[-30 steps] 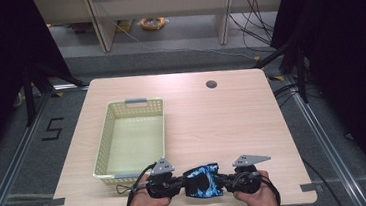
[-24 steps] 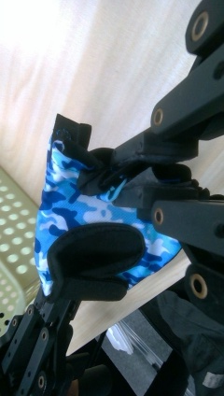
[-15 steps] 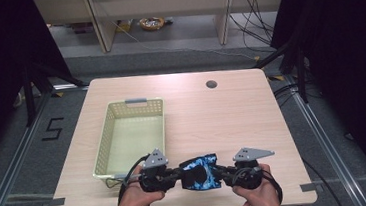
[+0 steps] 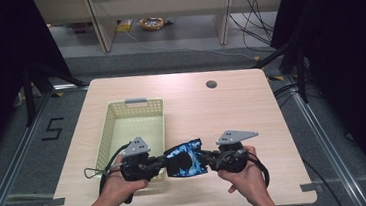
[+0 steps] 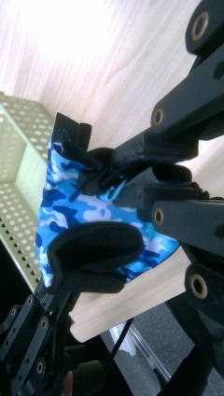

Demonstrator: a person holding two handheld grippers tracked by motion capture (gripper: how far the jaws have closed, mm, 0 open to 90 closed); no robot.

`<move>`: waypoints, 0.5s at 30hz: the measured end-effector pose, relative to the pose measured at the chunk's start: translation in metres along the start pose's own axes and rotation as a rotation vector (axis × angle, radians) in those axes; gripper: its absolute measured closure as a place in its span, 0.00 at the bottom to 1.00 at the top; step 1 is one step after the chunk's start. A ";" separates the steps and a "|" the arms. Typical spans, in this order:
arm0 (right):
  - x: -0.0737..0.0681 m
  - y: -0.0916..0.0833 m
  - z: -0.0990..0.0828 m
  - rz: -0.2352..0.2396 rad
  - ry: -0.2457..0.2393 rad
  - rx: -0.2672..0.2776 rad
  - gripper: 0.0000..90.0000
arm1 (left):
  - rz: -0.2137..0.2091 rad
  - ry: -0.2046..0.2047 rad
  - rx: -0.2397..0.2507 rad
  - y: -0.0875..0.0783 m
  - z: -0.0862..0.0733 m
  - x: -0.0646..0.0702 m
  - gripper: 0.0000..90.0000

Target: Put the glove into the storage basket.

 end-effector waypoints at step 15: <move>-0.011 0.033 0.037 0.031 -0.028 -0.019 0.90 | 0.029 -0.039 -0.012 -0.029 0.006 -0.036 0.93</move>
Point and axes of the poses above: each handheld gripper's, and its own axes: y roughly forward along the jaws, z roughly out of its top, x roughly to its right, the point moved 3 cm from there along y, roughly forward along the jaws, and after that the axes turned 2 degrees about -y, right-handed, at the moved point
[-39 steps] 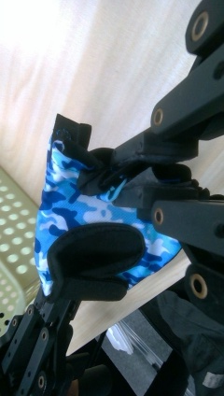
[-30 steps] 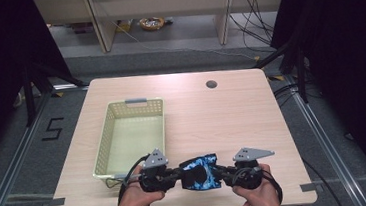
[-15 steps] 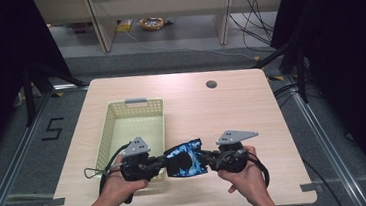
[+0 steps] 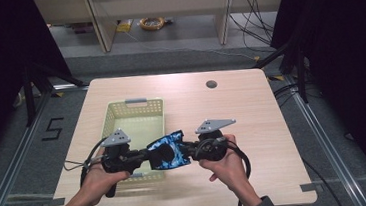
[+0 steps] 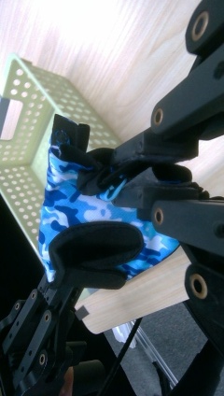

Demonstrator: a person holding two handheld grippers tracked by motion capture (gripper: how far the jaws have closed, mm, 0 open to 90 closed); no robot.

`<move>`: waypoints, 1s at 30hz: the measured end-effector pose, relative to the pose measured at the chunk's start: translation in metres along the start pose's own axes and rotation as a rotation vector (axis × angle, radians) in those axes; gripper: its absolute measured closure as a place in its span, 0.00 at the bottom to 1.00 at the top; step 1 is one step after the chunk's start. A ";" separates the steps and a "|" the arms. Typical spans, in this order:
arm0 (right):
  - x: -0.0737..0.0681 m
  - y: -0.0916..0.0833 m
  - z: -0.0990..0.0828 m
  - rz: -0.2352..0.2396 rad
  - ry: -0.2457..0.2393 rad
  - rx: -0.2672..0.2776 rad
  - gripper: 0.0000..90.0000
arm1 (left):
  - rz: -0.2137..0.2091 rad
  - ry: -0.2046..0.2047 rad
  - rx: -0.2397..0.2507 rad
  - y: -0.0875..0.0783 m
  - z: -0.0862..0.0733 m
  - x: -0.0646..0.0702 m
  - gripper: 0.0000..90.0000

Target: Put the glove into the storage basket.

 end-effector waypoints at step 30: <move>-0.033 0.102 0.044 0.068 -0.018 -0.087 0.90 | 0.099 -0.150 -0.061 -0.047 -0.024 -0.089 0.92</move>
Point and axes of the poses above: each handheld gripper's, and its own axes: y roughly forward along the jaws, z roughly out of its top, x roughly to its right, the point moved 3 cm from there along y, roughly forward along the jaws, and after that the axes turned 2 degrees about -y, right-handed, at the moved point
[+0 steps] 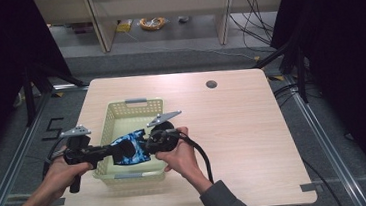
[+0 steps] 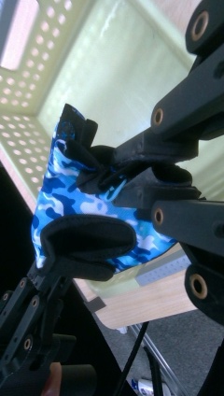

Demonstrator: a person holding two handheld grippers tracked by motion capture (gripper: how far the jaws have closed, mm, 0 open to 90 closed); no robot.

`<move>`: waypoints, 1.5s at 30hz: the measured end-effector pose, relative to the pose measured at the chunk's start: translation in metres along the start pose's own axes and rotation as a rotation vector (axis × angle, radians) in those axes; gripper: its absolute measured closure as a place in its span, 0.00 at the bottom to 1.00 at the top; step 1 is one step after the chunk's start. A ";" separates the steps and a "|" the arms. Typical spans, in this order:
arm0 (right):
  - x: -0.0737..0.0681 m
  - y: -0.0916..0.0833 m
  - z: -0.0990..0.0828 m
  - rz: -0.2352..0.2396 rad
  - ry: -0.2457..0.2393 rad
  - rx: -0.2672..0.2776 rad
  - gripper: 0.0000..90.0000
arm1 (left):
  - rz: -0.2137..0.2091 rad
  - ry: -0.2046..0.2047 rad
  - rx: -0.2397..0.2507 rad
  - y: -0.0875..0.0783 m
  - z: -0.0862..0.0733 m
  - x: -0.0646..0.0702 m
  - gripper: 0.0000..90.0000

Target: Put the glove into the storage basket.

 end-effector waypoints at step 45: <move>0.004 0.044 -0.028 -0.060 0.055 -0.212 0.88 | 0.047 0.087 -0.206 0.001 -0.016 -0.015 0.64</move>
Point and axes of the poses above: each handheld gripper's, and its own axes: y roughly forward along the jaws, z roughly out of its top, x roughly to its right, the point moved 3 cm from there along y, roughly forward along the jaws, and after that the axes turned 2 degrees about -y, right-handed, at the moved point
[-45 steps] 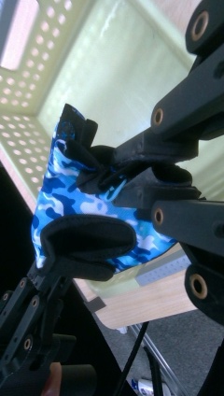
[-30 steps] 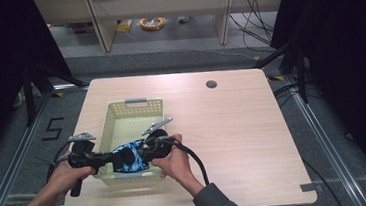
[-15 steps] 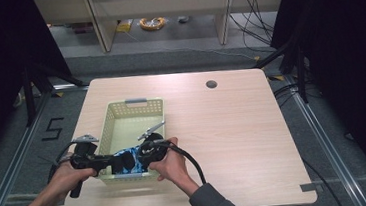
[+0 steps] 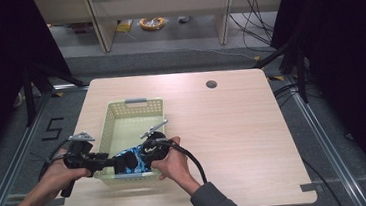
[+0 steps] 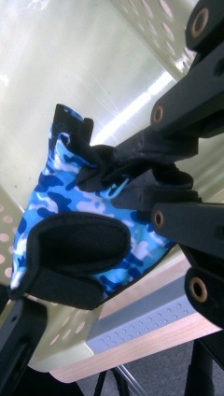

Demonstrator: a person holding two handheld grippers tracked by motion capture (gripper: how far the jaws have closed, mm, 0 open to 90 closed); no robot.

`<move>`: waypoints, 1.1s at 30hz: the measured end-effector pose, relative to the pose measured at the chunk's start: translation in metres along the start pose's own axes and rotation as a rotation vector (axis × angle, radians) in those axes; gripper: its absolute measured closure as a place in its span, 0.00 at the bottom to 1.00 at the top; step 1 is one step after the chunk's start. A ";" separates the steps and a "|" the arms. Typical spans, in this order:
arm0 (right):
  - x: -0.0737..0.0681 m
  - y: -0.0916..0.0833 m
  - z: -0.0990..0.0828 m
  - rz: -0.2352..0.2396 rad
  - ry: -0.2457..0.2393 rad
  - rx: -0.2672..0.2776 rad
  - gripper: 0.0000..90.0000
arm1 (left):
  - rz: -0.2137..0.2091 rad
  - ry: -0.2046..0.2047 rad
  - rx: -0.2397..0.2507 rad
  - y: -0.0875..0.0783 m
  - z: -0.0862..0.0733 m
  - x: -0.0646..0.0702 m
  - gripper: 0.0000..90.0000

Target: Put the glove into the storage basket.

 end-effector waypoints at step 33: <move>-0.002 -0.017 0.005 -0.042 -0.033 0.037 0.59 | -0.019 0.001 0.038 -0.001 0.001 0.024 0.48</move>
Point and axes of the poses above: each handheld gripper's, and its own axes: y roughly forward along the jaws, z roughly out of its top, x roughly to its right, the point moved 3 cm from there along y, roughly forward along the jaws, and after that the axes turned 2 degrees about -y, right-handed, at the moved point
